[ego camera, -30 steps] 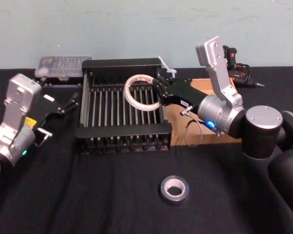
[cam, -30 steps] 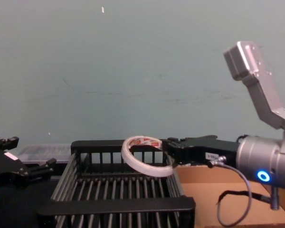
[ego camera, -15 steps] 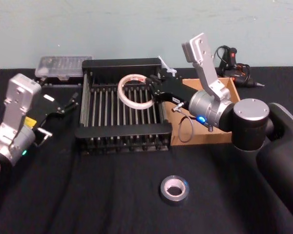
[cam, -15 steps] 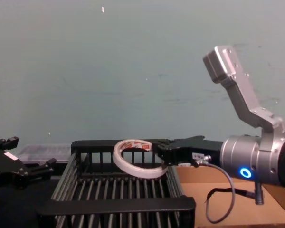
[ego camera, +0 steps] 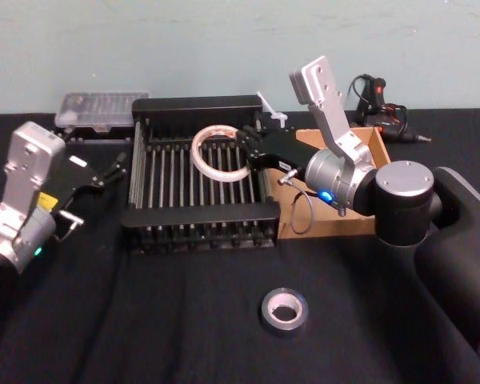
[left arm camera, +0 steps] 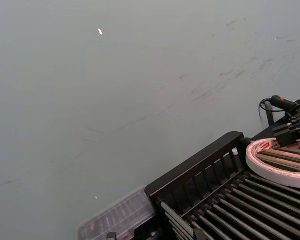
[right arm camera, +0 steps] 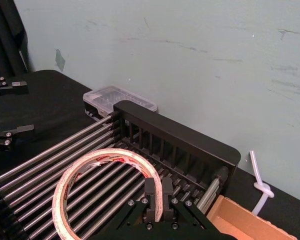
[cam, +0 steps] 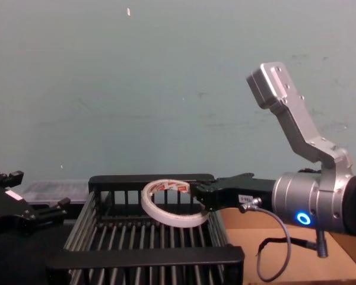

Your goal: Pick up the white tape and place it into the black box , Pick up the silver tape and place it into the brown box.

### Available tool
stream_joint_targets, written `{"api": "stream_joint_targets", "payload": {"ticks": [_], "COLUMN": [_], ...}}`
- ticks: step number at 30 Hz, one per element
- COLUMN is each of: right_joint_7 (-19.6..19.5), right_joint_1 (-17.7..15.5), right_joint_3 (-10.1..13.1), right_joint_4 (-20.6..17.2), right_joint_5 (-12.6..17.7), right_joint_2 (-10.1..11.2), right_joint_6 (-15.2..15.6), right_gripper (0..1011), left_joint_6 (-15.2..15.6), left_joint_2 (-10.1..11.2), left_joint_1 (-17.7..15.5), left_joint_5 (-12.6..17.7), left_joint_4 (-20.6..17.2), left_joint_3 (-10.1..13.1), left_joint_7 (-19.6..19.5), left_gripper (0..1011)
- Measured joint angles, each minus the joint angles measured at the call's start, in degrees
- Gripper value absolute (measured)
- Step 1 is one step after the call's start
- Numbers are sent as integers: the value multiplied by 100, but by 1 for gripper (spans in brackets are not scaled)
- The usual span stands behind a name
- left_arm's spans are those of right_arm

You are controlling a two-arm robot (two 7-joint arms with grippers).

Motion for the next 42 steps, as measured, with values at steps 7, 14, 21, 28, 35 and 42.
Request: {"api": "stream_joint_targets", "payload": {"ticks": [7, 14, 21, 28, 35, 42], "right_joint_7": [1, 2, 4, 6, 9, 10], "right_joint_1": [-2, -6, -7, -7, -7, -7], "right_joint_3": [3, 6, 6, 5, 5, 5], "right_joint_4": [-2, -9, -13, -14, -14, -14], "right_joint_5": [1, 9, 14, 17, 21, 23], "right_joint_2": [3, 5, 8, 10, 10, 10], "right_joint_6": [3, 3, 3, 2, 3, 2], "right_gripper": [91, 147, 357, 575, 789, 976], "left_joint_6": [0, 0, 0, 0, 0, 0], "left_joint_2": [0, 0, 0, 0, 0, 0], "left_joint_1": [0, 0, 0, 0, 0, 0], "left_joint_5": [0, 0, 0, 0, 0, 0], "left_joint_4": [0, 0, 0, 0, 0, 0], "left_joint_3": [0, 0, 0, 0, 0, 0], "left_joint_7": [0, 0, 0, 0, 0, 0], "left_gripper": [1001, 1001, 1001, 1001, 1001, 1001]}}
